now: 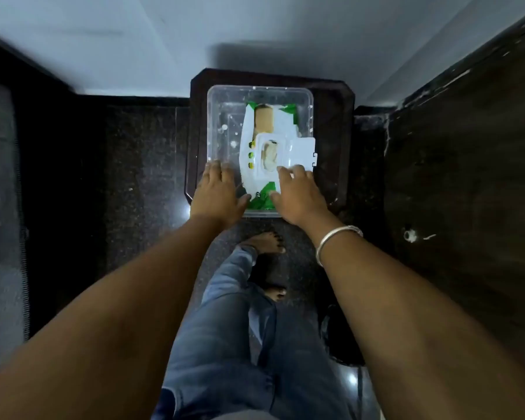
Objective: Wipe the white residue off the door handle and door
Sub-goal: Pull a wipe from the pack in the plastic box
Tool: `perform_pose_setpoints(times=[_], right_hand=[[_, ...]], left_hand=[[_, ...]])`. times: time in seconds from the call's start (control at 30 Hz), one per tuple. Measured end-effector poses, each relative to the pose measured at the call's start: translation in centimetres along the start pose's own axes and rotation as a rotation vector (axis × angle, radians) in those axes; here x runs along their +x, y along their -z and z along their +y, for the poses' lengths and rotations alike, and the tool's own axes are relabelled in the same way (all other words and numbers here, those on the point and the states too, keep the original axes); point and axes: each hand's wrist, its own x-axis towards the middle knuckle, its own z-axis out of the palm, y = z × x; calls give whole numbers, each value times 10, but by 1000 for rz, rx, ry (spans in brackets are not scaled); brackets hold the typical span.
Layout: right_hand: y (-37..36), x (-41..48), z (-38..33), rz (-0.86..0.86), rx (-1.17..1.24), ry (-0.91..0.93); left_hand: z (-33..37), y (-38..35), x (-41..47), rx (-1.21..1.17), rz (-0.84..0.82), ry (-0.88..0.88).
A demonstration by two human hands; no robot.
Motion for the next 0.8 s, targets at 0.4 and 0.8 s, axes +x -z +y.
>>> perform_pose_setpoints(times=[0.4, 0.8], right_hand=[[-18, 63, -4, 208, 216, -241], [-25, 74, -16, 372, 199, -260]], left_hand=[[13, -30, 42, 208, 35, -316], [11, -37, 47, 159, 16, -305]])
